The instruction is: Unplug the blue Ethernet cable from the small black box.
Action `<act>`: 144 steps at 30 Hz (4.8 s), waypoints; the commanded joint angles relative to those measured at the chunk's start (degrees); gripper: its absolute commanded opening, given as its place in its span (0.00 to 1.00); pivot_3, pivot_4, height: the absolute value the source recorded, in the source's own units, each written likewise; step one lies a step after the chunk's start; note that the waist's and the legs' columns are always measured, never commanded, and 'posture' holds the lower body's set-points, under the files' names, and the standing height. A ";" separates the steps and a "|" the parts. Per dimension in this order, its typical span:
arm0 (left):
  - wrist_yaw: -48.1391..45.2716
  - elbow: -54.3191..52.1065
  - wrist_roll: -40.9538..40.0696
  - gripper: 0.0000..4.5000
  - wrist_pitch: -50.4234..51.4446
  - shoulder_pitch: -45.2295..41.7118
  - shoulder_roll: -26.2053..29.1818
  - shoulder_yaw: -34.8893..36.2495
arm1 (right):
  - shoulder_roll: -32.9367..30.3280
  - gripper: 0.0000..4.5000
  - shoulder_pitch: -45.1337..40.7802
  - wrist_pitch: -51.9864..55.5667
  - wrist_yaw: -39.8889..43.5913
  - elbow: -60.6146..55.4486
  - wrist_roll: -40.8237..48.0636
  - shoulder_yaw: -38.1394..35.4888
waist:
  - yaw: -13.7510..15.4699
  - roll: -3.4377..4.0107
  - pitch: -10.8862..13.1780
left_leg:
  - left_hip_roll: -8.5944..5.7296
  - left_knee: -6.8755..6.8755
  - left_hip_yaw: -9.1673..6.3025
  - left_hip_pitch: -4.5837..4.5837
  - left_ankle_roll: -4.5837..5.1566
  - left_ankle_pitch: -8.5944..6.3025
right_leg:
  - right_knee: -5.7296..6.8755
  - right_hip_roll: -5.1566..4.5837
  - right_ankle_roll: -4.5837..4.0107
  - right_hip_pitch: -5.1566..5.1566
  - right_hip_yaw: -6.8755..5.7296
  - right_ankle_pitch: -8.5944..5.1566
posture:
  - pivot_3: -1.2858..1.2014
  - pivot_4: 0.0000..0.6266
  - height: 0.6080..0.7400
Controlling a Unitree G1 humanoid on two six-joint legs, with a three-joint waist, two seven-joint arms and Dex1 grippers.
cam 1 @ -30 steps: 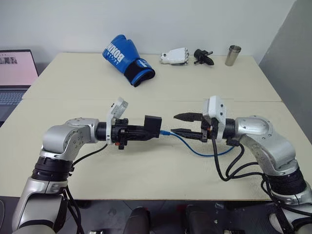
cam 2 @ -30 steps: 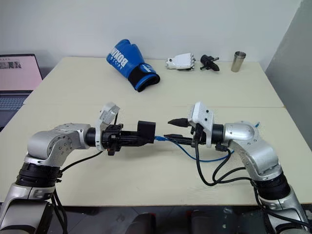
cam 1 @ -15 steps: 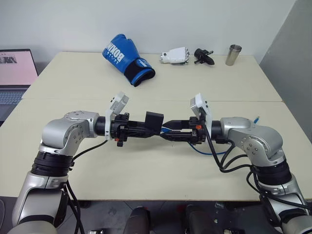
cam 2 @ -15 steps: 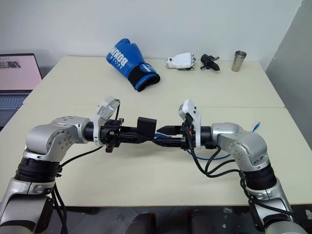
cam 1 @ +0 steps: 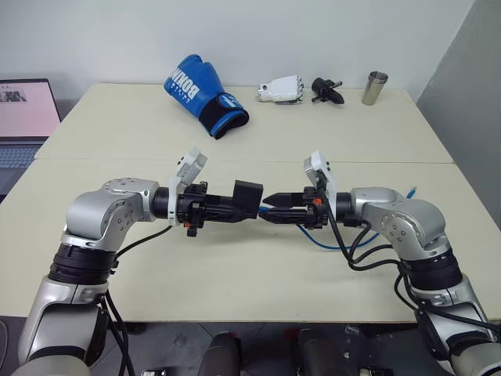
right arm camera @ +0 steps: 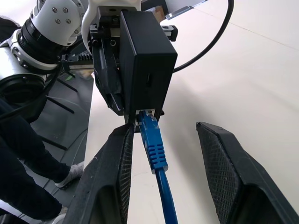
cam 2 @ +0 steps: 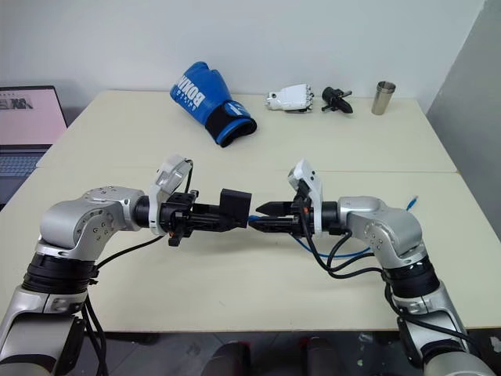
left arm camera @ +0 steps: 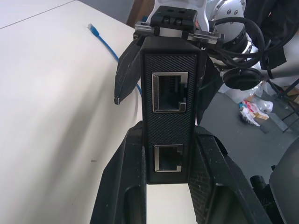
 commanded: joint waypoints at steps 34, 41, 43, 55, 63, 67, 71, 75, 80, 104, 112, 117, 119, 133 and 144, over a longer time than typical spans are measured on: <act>0.02 -0.61 -3.30 0.18 2.13 -1.08 1.51 5.01 | -6.00 0.02 -1.12 -2.18 6.85 1.14 -2.22 1.24 | 0.00 0.00 0.00 | 0.00 0.00 0.00 -0.01 0.00 0.00 | -0.01 0.00 0.00 -0.02 0.00 0.00 | 0.52 0.24 1.00; 0.49 -1.41 -3.67 0.18 2.54 -0.80 2.59 5.37 | -7.51 0.02 -1.11 -2.90 7.24 1.79 -2.22 1.03 | 0.00 0.00 0.00 | 0.00 0.00 0.00 -0.02 0.00 0.00 | -0.01 0.00 0.00 -0.02 0.00 0.00 | 0.52 0.24 1.00; 0.57 -1.48 -3.53 0.18 2.41 -0.80 2.66 5.33 | -7.42 0.02 -1.22 -2.53 7.19 1.58 -1.58 0.74 | 0.00 0.00 0.00 | 0.00 0.00 0.00 -0.02 0.00 0.00 | -0.01 0.00 0.00 -0.02 0.00 0.00 | 0.52 0.24 1.00; -0.55 -0.64 -2.21 0.18 0.77 -0.31 5.51 5.84 | -11.19 0.00 0.78 -4.28 8.60 4.12 -3.91 0.27 | 0.02 -0.02 0.02 | -0.02 0.00 0.03 -0.03 0.00 0.00 | -0.03 -0.01 0.00 -0.04 0.01 0.00 | 0.52 0.24 1.00; 2.27 0.23 -0.11 0.18 -1.35 1.13 5.52 6.98 | -8.60 0.00 -0.77 -12.99 0.28 16.95 -11.37 -4.19 | 0.01 -0.01 0.04 | 0.00 0.01 0.02 -0.04 0.00 0.00 | -0.03 0.00 0.01 -0.03 0.01 -0.01 | 0.52 0.24 1.00; 5.21 1.14 3.94 0.18 -6.34 2.55 4.33 6.05 | -5.41 0.00 -2.40 -19.40 -7.48 25.86 -17.84 -4.61 | -0.06 0.00 0.04 | 0.00 -0.01 0.06 -0.03 0.00 0.00 | 0.00 0.00 0.01 -0.06 0.05 0.00 | 0.52 0.24 1.00; 8.16 1.75 6.06 0.18 -9.45 2.75 2.41 6.27 | -2.13 0.00 -4.20 -24.80 -16.33 34.09 -24.24 -5.06 | -0.01 0.00 0.04 | 0.01 -0.02 0.07 -0.10 0.00 0.00 | 0.00 -0.01 0.00 -0.13 0.05 0.00 | 0.52 0.24 1.00; 11.82 2.52 8.91 0.18 -13.67 3.70 0.35 6.64 | -0.35 0.17 -4.43 -25.14 -18.44 34.95 -25.42 -6.25 | 0.01 0.00 0.04 | -0.01 0.04 0.10 -0.40 -0.02 0.01 | 0.03 -0.03 -0.01 -0.43 0.08 0.01 | 0.52 0.24 1.00; 16.50 4.25 11.02 0.18 -17.81 4.29 -2.11 8.10 | -0.44 0.43 -3.37 -21.57 -16.60 28.46 -23.43 -7.76 | 0.01 0.00 0.04 | -0.01 0.04 0.10 -0.56 -0.01 0.01 | 0.02 -0.04 -0.01 -0.57 0.07 0.01 | 0.52 0.24 1.00; 52.43 45.71 30.22 0.18 -56.72 1.75 -17.91 13.63 | -0.54 0.91 0.87 -18.17 -6.13 0.84 -21.14 1.90 | 0.29 0.00 0.01 | -0.10 0.16 -0.06 -0.69 -0.01 0.01 | 0.04 -0.11 0.01 -0.56 -0.13 0.03 | 0.52 0.24 1.00; 50.85 46.06 28.96 0.58 -54.01 1.76 -17.87 15.04 | -0.78 0.91 0.99 -18.11 -5.95 0.35 -21.26 1.84 | 0.20 0.01 0.00 | -0.08 0.16 -0.06 -0.62 -0.01 0.02 | 0.12 -0.10 0.01 -0.54 -0.13 0.03 | 0.52 0.24 1.00; 51.23 45.32 29.37 0.82 -53.73 1.83 -17.56 14.91 | -0.65 0.91 0.88 -18.29 -5.89 0.46 -21.39 2.02 | 0.20 0.01 0.00 | -0.08 0.16 -0.06 -0.61 -0.01 0.02 | 0.12 -0.10 0.01 -0.54 -0.12 0.03 | 0.52 0.24 1.00; 51.30 44.87 29.53 0.86 -53.87 1.88 -17.49 14.88 | -0.58 0.91 0.74 -18.49 -5.85 0.63 -21.53 2.13 | 0.19 0.01 0.00 | -0.08 0.16 -0.06 -0.60 -0.01 0.02 | 0.13 -0.10 0.01 -0.54 -0.13 0.03 | 0.52 0.24 1.00; 53.34 9.92 25.29 0.86 -40.98 14.48 -13.86 18.22 | -3.60 0.91 4.98 -13.92 -7.76 -7.46 -18.58 -3.81 | 0.19 0.00 0.00 | -0.03 0.16 -0.09 -0.67 -0.02 0.02 | 0.10 -0.14 0.00 -0.55 -0.09 0.04 | 0.52 0.24 1.00; 29.01 -8.62 11.36 0.86 -17.26 19.86 7.13 19.38 | -17.87 0.91 10.74 -6.14 1.18 -15.65 -6.76 -15.46 | 0.13 0.01 0.01 | -0.02 0.09 -0.07 -0.57 -0.02 0.02 | 0.05 -0.07 0.00 -0.49 -0.09 0.03 | 0.52 0.24 1.00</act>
